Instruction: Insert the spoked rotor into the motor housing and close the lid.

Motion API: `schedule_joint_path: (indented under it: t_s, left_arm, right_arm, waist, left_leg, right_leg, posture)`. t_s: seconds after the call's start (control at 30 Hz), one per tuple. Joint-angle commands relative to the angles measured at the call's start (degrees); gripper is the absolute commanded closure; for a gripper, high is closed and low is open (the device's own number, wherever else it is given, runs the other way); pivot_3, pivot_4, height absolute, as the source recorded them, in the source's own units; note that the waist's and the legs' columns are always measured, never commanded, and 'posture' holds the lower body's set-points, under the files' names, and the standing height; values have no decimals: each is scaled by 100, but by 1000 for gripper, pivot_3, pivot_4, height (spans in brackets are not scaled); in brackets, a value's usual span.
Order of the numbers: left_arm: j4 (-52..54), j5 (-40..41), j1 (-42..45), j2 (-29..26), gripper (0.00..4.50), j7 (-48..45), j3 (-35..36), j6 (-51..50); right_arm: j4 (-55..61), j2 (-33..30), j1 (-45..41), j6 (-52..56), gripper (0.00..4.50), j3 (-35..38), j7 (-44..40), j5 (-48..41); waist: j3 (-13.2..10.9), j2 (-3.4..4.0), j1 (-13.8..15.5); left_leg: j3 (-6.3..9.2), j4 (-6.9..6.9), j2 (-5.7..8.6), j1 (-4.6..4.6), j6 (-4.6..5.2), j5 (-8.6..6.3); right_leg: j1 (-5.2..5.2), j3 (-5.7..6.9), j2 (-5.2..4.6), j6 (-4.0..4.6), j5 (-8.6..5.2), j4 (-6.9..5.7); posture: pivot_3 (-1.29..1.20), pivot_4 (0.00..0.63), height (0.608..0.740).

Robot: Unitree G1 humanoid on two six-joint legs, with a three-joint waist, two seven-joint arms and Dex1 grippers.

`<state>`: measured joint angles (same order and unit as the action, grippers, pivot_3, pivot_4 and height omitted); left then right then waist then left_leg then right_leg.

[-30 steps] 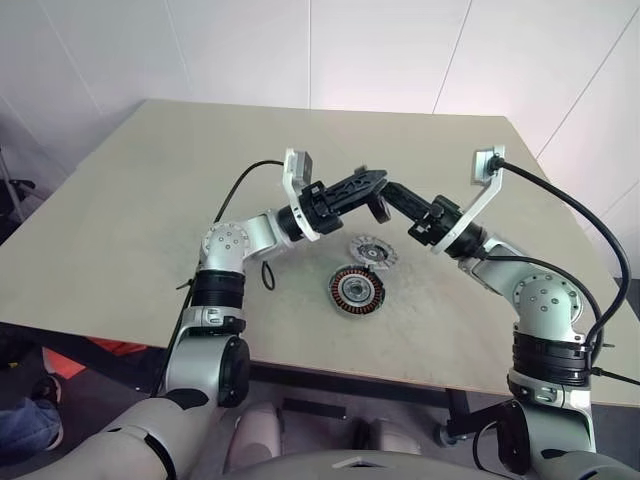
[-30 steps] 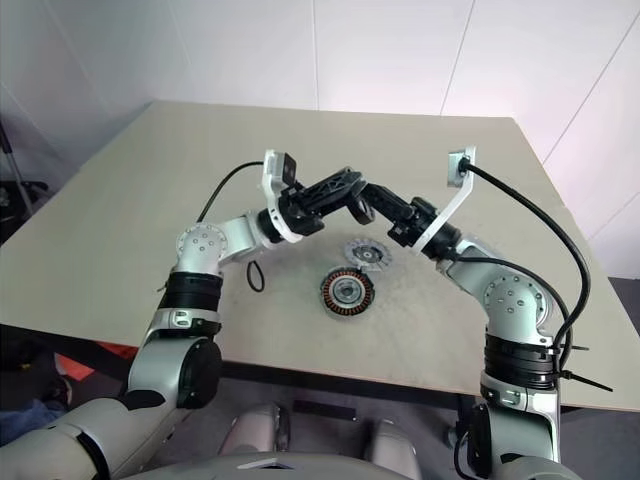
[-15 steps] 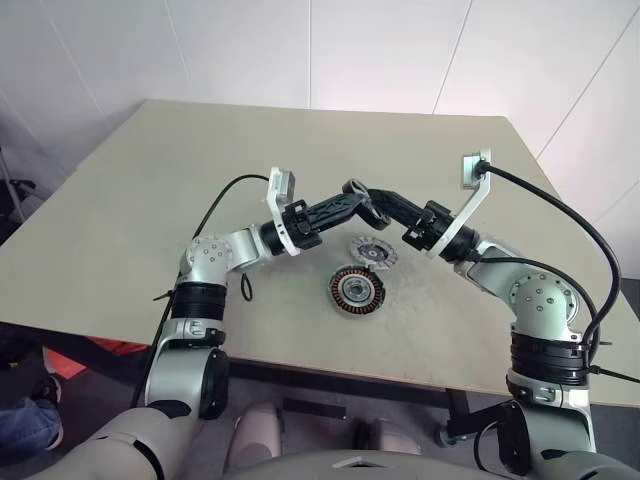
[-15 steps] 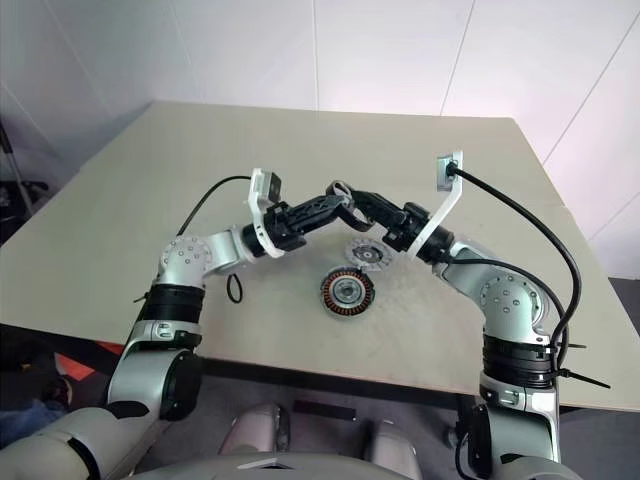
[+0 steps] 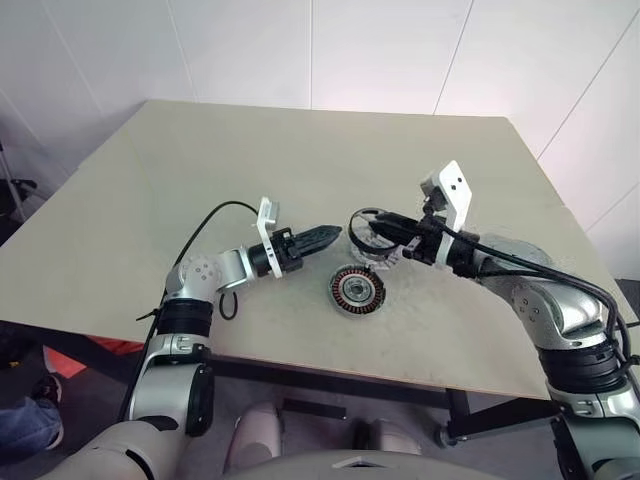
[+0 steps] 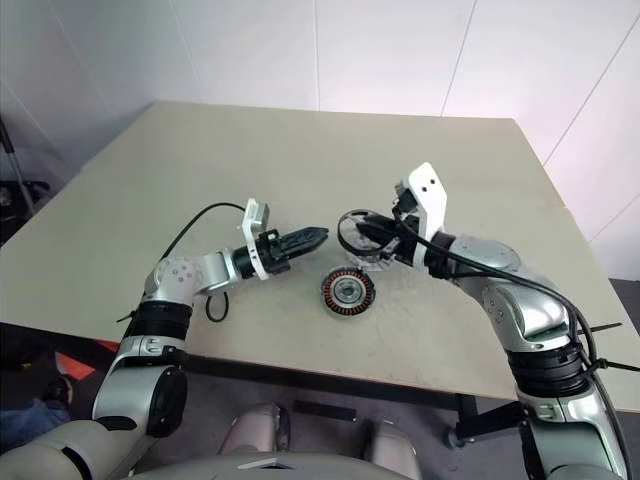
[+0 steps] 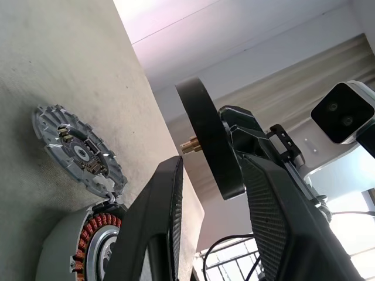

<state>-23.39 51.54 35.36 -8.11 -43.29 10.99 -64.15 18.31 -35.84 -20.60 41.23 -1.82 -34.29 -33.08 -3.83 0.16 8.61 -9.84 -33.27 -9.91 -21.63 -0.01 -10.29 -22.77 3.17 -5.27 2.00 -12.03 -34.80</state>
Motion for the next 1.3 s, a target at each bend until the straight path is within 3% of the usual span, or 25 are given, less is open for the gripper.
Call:
schedule_joint_path:
  t_s: [0.03, 0.33, 0.47, 0.77, 1.3]
  left_arm:
    - [71, -41, 8, -60, 2788, -76, 39, 74]
    - [-19, -246, -48, -410, 2788, -109, 149, 237]
    - [-253, -344, 76, -623, 2788, -120, 315, 464]
    - [-165, -720, 176, -1140, 2788, -231, 257, 851]
    - [-55, -933, 176, -1212, 2788, -283, 221, 922]
  right_arm:
    - [633, -49, 142, 1, 4217, 23, -136, -67]
    - [1197, 133, 657, 498, 4217, 267, 21, -489]
    - [1042, 224, 787, 489, 4217, 89, 69, -287]
    - [466, 457, 962, 235, 4217, -235, -9, 173]
    - [323, 671, 921, 153, 4217, -459, -39, 504]
  waist:
    - [0, 0, 2]
    - [0, 0, -2]
    - [0, 0, -5]
    - [0, 0, -14]
    - [0, 0, -27]
  left_leg:
    - [0, 0, -1, 0, 0, 0]
    - [0, 0, -1, 20, 2, -1]
    - [0, 4, -3, 57, 1, -2]
    - [2, 5, -1, 56, -2, 0]
    - [2, 6, -2, 55, -2, 0]
  right_leg:
    - [0, 0, 1, 1, 0, 0]
    - [17, -1, 0, 0, 0, 0]
    - [48, -1, 1, -35, -22, 2]
    - [49, -1, 0, -4, -4, 2]
    - [49, -1, 1, -2, -3, 2]
  posture:
    - [0, 0, 740]
    - [0, 0, 740]
    - [0, 0, 740]
    - [0, 0, 740]
    - [0, 0, 740]
